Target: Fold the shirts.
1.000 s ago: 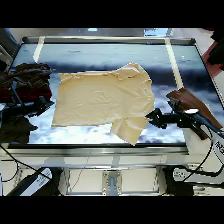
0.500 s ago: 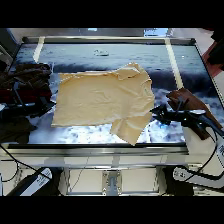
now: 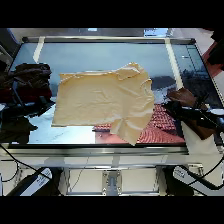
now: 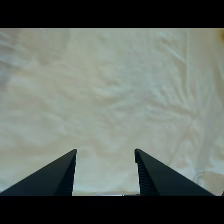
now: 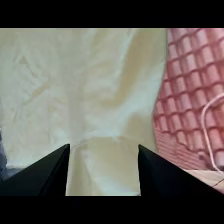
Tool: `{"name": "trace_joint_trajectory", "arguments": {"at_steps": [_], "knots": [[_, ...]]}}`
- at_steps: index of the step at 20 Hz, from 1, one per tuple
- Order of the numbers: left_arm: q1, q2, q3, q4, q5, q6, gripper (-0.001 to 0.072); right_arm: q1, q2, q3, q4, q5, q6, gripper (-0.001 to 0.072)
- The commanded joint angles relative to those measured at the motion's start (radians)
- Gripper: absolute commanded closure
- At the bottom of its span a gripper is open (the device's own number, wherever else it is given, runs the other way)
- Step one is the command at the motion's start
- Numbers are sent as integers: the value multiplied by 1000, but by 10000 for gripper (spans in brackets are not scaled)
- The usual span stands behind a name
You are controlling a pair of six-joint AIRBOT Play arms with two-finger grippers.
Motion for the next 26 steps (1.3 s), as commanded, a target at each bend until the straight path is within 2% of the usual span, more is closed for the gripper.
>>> {"name": "trace_joint_trajectory", "arguments": {"at_steps": [1,3,4,8,11,14,19,20,21,24,25,26], "knots": [[0,1,0,-10,13,-1,311,19,10,1,-102,8,39,209],[0,1,0,-10,-7,-1,311,72,10,-6,-226,-8,43,209],[0,1,0,-12,-13,-1,311,106,10,-21,-242,-73,50,208],[0,1,0,-14,-29,0,311,243,-5,-89,-212,-333,58,208],[0,1,0,-13,-30,1,311,289,-76,-98,-172,-343,95,208],[0,1,0,-13,-30,1,311,318,-138,-98,-29,-345,35,208],[0,1,0,-13,-31,1,312,356,-177,-98,10,-362,23,210],[0,1,0,-13,-31,1,311,357,-186,-98,22,-352,23,240],[0,1,0,-13,-31,1,311,362,-192,-98,32,-335,23,302],[0,1,0,-13,-30,1,311,369,-193,-97,40,-250,22,547],[0,1,0,-13,-27,2,311,367,-193,-97,40,-227,22,678],[0,1,0,-11,-17,2,311,367,-193,-97,43,-216,22,682]]}}
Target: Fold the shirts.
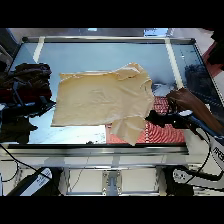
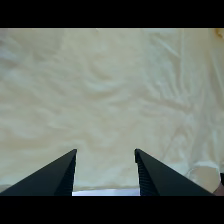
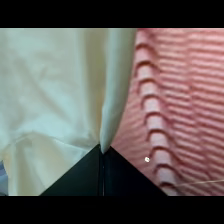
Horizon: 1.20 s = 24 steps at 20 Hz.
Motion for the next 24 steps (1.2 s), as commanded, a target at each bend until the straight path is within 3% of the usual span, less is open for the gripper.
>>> {"name": "trace_joint_trajectory", "arguments": {"at_steps": [1,4,7,14,19,24], "knots": [[2,1,0,15,39,0,312,4,-2,1,26,66,-1,682],[2,1,-7,111,109,-101,311,3,14,1,42,71,-2,682],[1,1,-73,267,106,-334,311,2,30,2,42,73,-6,682],[13,1,-172,417,71,-506,311,2,30,1,56,83,-9,681],[58,-5,-184,404,108,-510,312,2,30,2,73,84,-12,681],[56,-93,-195,228,171,-451,312,2,30,1,104,98,-30,682]]}}
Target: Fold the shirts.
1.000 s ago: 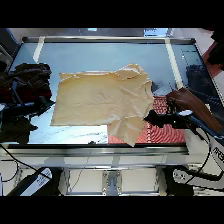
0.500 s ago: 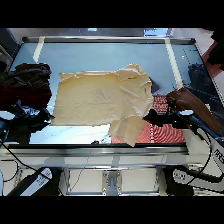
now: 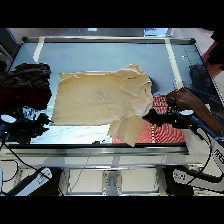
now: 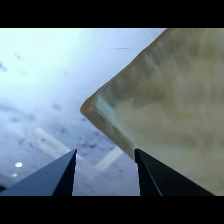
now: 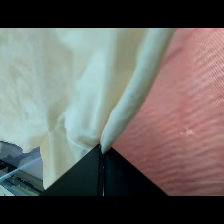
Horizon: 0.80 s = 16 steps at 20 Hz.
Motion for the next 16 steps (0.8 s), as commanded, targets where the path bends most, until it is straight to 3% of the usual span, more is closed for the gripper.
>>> {"name": "trace_joint_trajectory", "arguments": {"at_steps": [1,3,4,12,14,16], "knots": [[2,-48,-5,-98,63,35,312,0,1,0,19,15,-11,682],[2,-53,-5,-81,86,35,323,0,1,0,20,14,-11,682],[2,-59,-5,-77,86,35,367,0,1,1,20,13,-11,682],[2,-111,-4,-91,141,42,373,0,1,1,49,11,-35,682],[2,-111,-4,-101,169,53,688,0,8,1,89,11,-105,682],[2,-110,6,-206,150,169,695,0,41,10,137,22,-149,684]]}}
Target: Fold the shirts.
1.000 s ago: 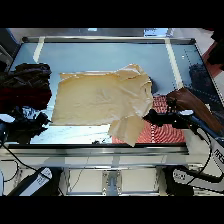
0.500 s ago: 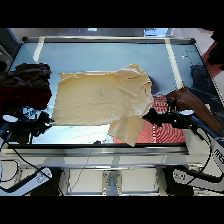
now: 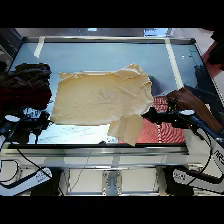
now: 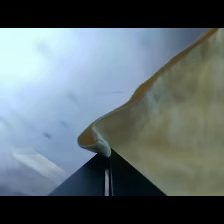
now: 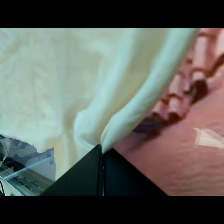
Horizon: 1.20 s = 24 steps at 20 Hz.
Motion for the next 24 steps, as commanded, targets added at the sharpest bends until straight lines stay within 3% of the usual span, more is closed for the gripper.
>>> {"name": "trace_joint_trajectory", "arguments": {"at_steps": [1,4,5,6,8,10,12,16,20,24], "knots": [[1,2,32,-195,-33,195,695,0,60,30,49,30,-85,684],[1,85,174,-542,-204,557,696,0,216,127,-79,113,-110,685],[1,140,248,-613,-257,628,697,0,286,162,-128,122,-91,685],[1,201,332,-615,-301,646,697,0,368,198,-178,122,-47,685],[1,333,481,-522,-355,640,697,0,531,273,-281,137,38,686],[1,478,603,-394,-375,579,697,-4,700,346,-375,145,153,686],[1,611,705,-283,-351,524,697,-40,859,439,-451,137,261,687],[1,736,863,-131,-237,400,697,-132,1049,681,-720,2,354,687],[1,707,901,-140,-245,357,698,-137,1015,809,-887,-148,364,688],[0,537,901,-212,-431,354,698,-137,760,782,-767,27,298,687]]}}
